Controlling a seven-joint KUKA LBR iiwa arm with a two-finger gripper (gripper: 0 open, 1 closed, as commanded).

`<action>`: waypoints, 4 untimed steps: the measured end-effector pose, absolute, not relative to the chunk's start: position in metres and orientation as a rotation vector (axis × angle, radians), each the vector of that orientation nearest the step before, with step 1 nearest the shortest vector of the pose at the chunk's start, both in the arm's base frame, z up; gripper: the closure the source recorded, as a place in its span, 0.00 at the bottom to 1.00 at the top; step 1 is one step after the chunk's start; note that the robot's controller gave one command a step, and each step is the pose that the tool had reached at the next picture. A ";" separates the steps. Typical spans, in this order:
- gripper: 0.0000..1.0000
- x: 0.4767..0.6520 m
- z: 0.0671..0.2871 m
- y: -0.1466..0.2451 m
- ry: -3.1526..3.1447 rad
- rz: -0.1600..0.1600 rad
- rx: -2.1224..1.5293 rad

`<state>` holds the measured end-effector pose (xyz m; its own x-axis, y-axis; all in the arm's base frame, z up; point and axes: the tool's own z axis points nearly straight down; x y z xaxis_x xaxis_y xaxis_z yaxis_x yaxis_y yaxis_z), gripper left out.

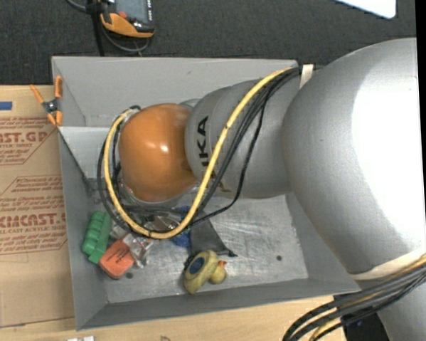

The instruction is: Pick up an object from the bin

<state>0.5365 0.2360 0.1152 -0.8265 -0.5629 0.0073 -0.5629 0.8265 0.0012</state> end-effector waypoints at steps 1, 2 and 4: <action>1.00 0.531 0.150 0.241 -2.987 -0.002 0.993; 1.00 0.520 0.134 0.244 -2.958 0.000 1.061; 1.00 0.531 0.169 0.242 -2.998 -0.004 1.001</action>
Offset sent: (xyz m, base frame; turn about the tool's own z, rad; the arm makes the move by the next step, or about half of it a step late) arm 0.0056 -0.0040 -0.0452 -0.0258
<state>0.5310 0.2419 0.1693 -0.7993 -0.6006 -0.0186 -0.6006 0.7995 -0.0033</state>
